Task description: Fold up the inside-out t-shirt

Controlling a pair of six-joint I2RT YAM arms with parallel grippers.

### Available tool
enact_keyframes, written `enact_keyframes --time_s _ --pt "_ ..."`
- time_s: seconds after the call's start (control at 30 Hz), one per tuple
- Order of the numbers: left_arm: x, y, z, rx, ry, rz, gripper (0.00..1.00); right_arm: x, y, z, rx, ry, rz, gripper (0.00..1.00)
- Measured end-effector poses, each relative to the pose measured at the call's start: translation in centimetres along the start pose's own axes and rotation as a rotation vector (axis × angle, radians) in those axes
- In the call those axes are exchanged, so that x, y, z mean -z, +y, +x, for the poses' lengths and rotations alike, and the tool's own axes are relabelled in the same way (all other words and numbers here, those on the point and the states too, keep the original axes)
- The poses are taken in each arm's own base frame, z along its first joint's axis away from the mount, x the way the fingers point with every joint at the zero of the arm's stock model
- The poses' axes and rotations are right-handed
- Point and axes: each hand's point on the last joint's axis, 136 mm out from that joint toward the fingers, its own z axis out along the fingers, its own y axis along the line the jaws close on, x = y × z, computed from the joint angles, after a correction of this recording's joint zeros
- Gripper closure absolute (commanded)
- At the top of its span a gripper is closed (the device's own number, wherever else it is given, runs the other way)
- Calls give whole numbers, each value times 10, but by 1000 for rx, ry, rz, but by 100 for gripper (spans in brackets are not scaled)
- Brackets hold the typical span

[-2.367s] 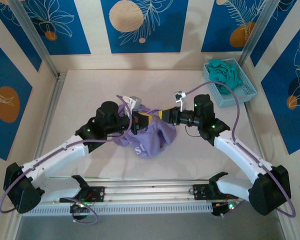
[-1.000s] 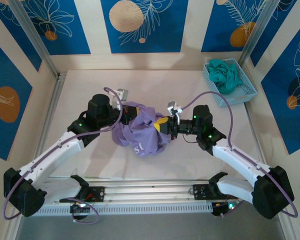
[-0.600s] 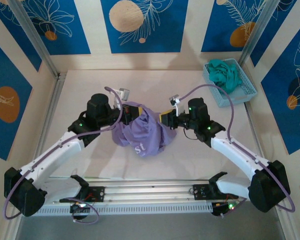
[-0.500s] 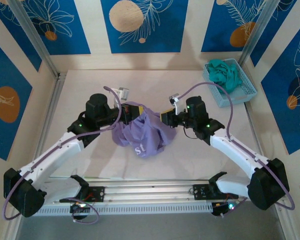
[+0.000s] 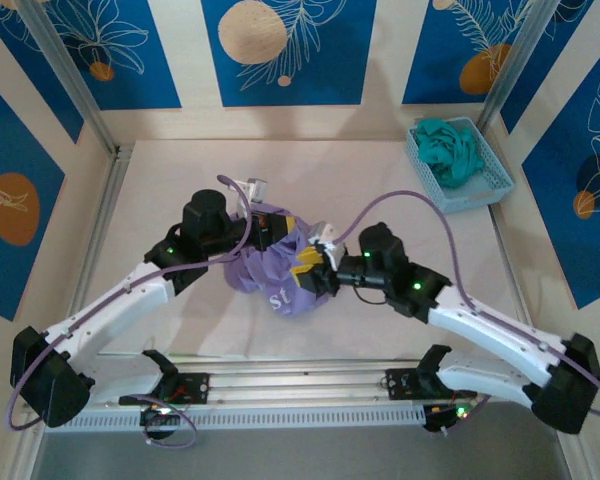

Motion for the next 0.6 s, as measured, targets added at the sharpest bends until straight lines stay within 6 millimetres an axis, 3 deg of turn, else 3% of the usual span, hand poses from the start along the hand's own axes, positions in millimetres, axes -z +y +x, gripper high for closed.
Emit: enact_keyframes --time_s 0.1,0.17,0.37,0.6 --pt "0 1 0 0 0 -3 100 -25 -13 22 -34 69 10 69" --pt "0 1 0 0 2 -6 100 -31 -28 29 -69 86 37 71" --pt "1 1 0 2 6 -13 100 -20 -69 16 -130 21 142 71" --pt "1 1 0 3 7 -14 100 -14 -80 10 -154 -27 166 64"
